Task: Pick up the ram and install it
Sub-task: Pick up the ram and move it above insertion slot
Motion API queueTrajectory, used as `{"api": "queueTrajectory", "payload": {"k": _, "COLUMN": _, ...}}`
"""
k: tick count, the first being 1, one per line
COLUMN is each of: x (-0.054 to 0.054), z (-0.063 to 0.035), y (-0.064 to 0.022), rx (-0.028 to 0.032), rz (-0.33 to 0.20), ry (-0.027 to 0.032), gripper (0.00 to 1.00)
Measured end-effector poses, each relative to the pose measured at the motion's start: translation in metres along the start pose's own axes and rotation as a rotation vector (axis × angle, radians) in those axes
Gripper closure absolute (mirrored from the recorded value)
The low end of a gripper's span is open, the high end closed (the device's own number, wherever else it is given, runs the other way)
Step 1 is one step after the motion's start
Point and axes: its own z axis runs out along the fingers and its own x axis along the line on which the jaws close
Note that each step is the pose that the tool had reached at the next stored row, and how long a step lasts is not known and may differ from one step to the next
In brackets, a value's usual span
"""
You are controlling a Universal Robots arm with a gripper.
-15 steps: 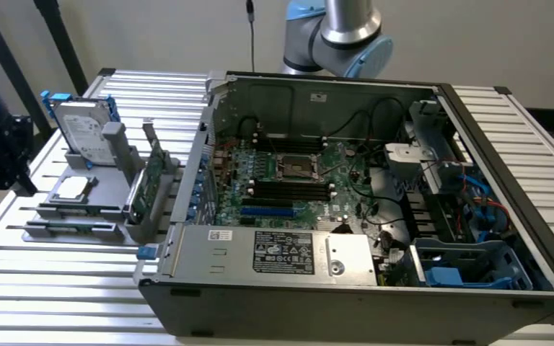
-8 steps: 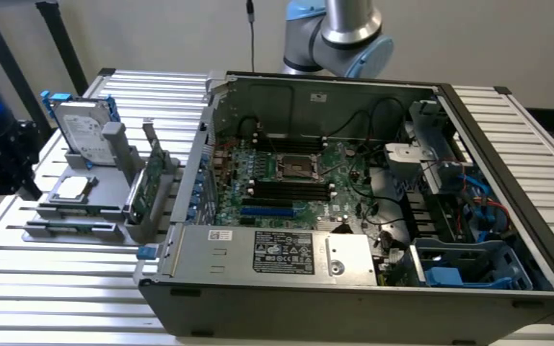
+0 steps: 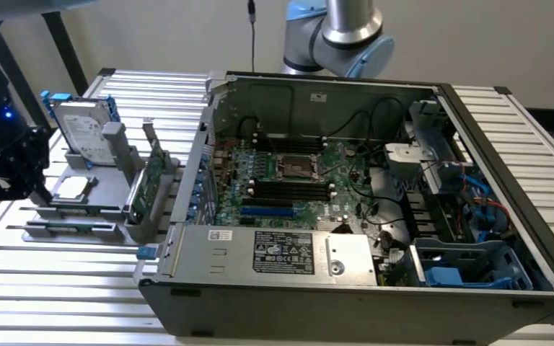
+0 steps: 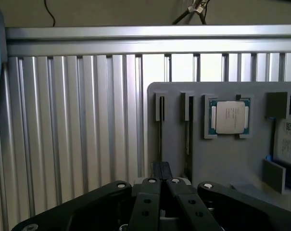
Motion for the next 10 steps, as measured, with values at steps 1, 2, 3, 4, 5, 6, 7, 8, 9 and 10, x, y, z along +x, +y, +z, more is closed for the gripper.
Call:
{"api": "queueTrajectory", "payload": {"k": 1, "x": 0.000, "z": 0.0011, "y": -0.0008, "rx": -0.0001, "rz": 0.000, "ry": -0.0005, "gripper": 0.89}}
{"api": "queueTrajectory", "payload": {"k": 2, "x": 0.000, "z": 0.0021, "y": -0.0016, "rx": -0.0001, "rz": 0.000, "ry": -0.0010, "gripper": 0.89}}
{"api": "queueTrajectory", "payload": {"k": 3, "x": 0.000, "z": 0.0031, "y": -0.0023, "rx": -0.0002, "rz": 0.000, "ry": -0.0015, "gripper": 0.89}}
{"api": "queueTrajectory", "payload": {"k": 4, "x": 0.000, "z": 0.0041, "y": -0.0030, "rx": -0.0002, "rz": 0.000, "ry": -0.0020, "gripper": 0.89}}
{"api": "queueTrajectory", "payload": {"k": 5, "x": 0.000, "z": 0.0050, "y": -0.0037, "rx": -0.0001, "rz": 0.000, "ry": -0.0025, "gripper": 0.89}}
{"api": "queueTrajectory", "payload": {"k": 6, "x": 0.001, "z": 0.0061, "y": -0.0045, "rx": 0.0000, "rz": 0.000, "ry": -0.0029, "gripper": 0.88}}
{"api": "queueTrajectory", "payload": {"k": 7, "x": 0.001, "z": 0.0070, "y": -0.0052, "rx": -0.0001, "rz": -0.001, "ry": -0.0031, "gripper": 0.83}}
{"api": "queueTrajectory", "payload": {"k": 8, "x": 0.001, "z": 0.0082, "y": -0.0057, "rx": 0.0000, "rz": -0.001, "ry": -0.0034, "gripper": 0.83}}
{"api": "queueTrajectory", "payload": {"k": 9, "x": 0.001, "z": 0.0098, "y": -0.0061, "rx": 0.0001, "rz": -0.001, "ry": -0.0035, "gripper": 0.76}}
{"api": "queueTrajectory", "payload": {"k": 10, "x": 0.001, "z": 0.0115, "y": -0.0063, "rx": -0.0001, "rz": -0.001, "ry": -0.0034, "gripper": 0.76}}
